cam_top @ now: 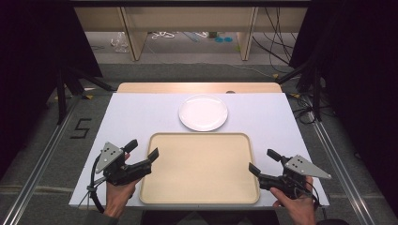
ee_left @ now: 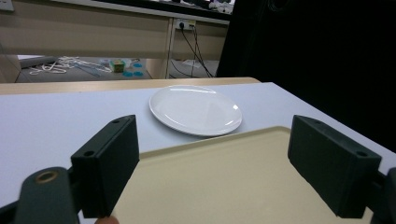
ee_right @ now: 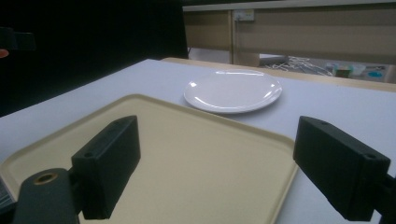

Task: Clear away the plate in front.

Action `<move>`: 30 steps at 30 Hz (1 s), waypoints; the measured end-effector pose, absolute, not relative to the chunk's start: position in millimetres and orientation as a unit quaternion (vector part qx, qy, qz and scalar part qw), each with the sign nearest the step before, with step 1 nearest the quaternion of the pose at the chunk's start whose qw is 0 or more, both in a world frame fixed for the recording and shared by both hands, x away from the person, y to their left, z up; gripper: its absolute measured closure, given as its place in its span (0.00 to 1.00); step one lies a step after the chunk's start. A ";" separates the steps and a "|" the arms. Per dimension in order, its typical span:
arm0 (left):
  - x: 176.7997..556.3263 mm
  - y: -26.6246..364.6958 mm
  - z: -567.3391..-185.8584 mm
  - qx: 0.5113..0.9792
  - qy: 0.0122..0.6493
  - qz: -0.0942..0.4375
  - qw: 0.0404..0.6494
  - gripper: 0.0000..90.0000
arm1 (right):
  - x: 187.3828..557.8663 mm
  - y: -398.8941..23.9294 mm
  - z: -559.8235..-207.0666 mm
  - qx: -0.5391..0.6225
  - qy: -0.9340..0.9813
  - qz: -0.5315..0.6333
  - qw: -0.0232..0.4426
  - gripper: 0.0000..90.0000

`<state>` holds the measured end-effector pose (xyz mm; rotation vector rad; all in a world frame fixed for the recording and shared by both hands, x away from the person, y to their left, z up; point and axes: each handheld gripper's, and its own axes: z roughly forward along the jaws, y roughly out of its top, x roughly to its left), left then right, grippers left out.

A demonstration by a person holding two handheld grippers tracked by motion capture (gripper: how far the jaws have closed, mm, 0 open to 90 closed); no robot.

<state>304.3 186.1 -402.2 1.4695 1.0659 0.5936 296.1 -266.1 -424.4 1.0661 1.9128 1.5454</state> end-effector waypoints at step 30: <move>340.5 163.4 -398.0 0.647 0.470 0.227 0.555 0.17 | 297.8 -272.0 -425.6 0.393 0.686 0.563 0.241 0.17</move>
